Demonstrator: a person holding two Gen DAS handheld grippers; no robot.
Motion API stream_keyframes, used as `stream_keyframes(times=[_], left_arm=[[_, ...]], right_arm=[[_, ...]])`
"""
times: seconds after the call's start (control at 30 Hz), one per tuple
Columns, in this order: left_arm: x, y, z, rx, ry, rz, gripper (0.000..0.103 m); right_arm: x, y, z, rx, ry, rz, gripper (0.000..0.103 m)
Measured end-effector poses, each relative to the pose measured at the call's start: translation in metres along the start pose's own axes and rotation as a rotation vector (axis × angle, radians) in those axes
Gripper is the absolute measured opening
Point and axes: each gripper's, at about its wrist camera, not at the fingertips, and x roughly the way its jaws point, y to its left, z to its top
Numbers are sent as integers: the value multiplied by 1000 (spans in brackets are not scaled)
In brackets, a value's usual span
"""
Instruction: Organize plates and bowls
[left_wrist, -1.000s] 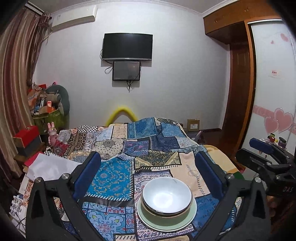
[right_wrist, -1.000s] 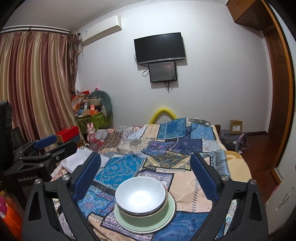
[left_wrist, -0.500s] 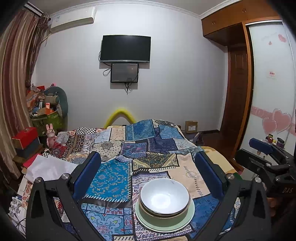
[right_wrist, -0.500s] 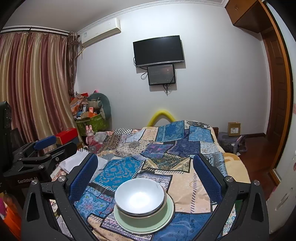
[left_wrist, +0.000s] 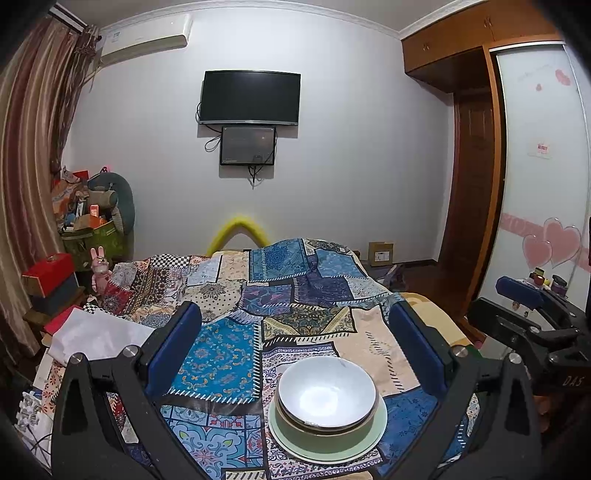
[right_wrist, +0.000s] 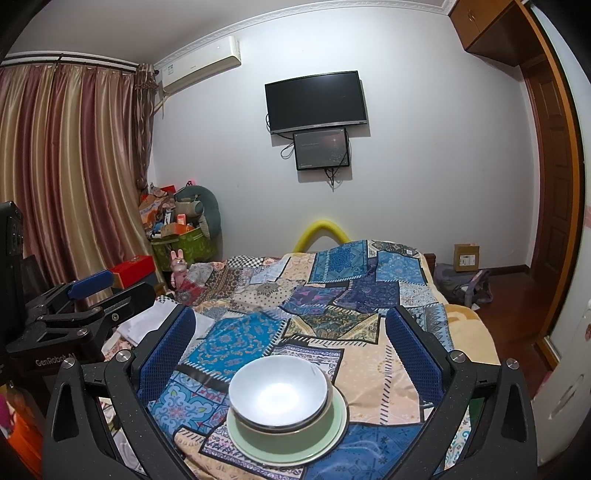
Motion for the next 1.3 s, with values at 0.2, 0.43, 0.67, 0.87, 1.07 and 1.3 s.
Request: stream_keyframes(times=[0.2,0.43,0.67,0.87,1.07,1.3], left_arm=[[0,0,1,-1,-2,-2,103],[0,-2,2,0,-2,-4,103],[3,-4,2,-6,5,-18,103],[2,-5,1,-8,-4,-14,103],[1,-7,-2,2,0,-20,103],[1,-9,-2,-1,-2,-22,103]], right_arm=[[0,0,0,-2,-2,0,103],[0,1,1,-3,-1,-1,103],[0,1,1,-1,-1,0,103],[0,0,1,-3,-1,-3,103],[0,0,2,-3,1,-5,103],[1,-1,1,-5,1,-4,103]])
